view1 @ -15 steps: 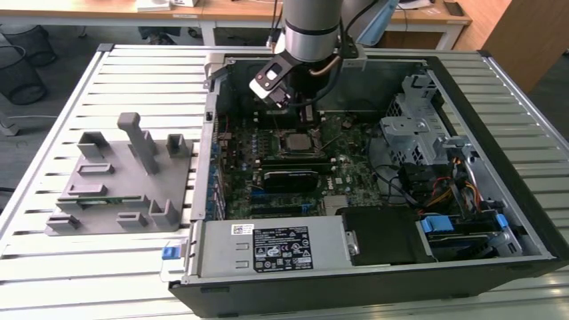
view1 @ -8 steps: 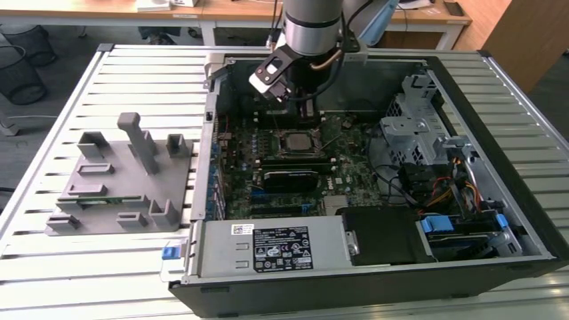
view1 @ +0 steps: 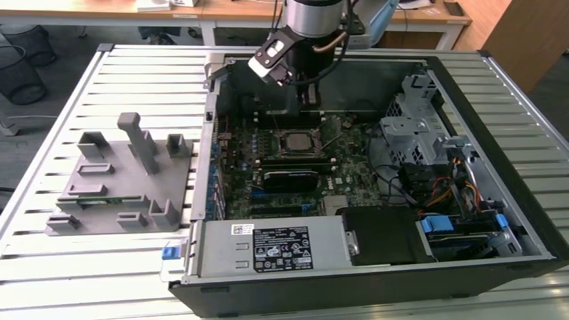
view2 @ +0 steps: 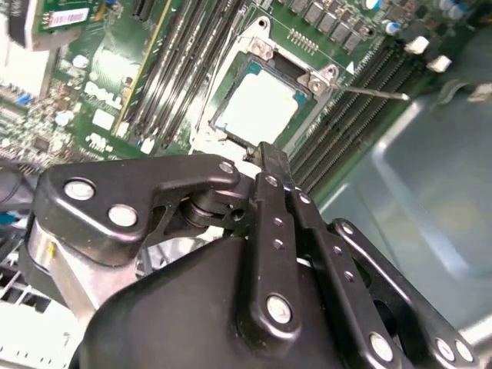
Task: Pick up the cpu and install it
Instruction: 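Close the cpu cover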
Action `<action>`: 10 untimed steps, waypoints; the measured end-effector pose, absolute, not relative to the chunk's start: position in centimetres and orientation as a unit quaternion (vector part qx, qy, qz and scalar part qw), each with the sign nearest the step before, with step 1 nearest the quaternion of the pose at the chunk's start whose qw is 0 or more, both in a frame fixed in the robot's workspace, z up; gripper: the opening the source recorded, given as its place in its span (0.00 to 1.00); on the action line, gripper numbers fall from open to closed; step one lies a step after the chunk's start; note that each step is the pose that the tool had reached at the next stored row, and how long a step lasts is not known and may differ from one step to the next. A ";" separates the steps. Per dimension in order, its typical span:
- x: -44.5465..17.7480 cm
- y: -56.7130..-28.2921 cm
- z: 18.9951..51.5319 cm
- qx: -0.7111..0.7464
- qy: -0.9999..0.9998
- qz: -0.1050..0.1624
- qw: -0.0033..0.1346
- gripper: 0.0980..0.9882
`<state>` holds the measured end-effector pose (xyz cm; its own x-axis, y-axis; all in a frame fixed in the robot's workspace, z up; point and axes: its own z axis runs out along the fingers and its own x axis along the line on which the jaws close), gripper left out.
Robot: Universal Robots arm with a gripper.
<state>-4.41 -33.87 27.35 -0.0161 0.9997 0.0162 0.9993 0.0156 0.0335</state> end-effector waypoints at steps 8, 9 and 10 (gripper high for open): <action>-4.4 -34.4 28.2 0.701 0.713 0.018 0.006 0.01; -4.4 -34.5 28.2 0.701 0.713 0.018 0.006 0.01; -4.4 -34.5 28.2 0.701 0.713 0.018 0.006 0.01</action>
<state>-4.41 -34.54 28.17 -0.0162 0.9997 0.0163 0.9993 0.0156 0.0335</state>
